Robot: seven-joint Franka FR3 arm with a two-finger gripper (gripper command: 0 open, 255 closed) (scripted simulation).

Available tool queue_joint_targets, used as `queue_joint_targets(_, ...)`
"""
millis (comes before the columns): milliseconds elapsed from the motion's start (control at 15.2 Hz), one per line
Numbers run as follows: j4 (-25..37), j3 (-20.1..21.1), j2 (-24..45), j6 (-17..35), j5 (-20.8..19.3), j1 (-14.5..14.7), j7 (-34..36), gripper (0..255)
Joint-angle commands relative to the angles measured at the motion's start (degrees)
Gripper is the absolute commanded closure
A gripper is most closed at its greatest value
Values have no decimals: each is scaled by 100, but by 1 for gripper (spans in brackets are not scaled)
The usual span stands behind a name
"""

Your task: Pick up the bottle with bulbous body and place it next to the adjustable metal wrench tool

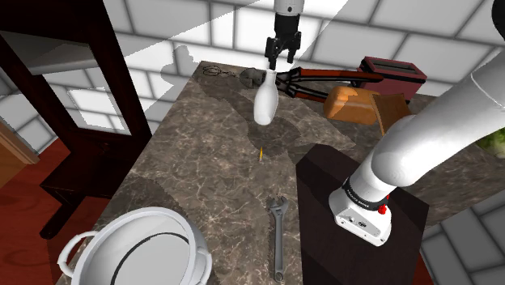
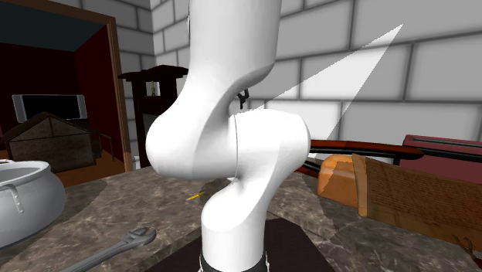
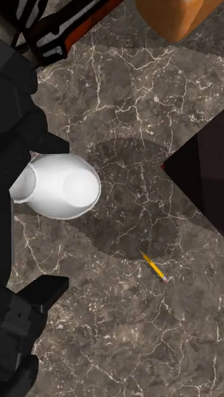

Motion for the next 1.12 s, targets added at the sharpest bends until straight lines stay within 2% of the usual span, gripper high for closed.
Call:
queue_joint_targets(0,269,-81,478,192,41,-39,-94,0)
queue_joint_targets(330,1089,-228,1568,404,196,-147,-316,0)
queue_joint_targets(792,622,-230,1634,936,201,-155,-320,0)
queue_joint_targets(1056,587,-230,1642,980,201,-155,-321,0)
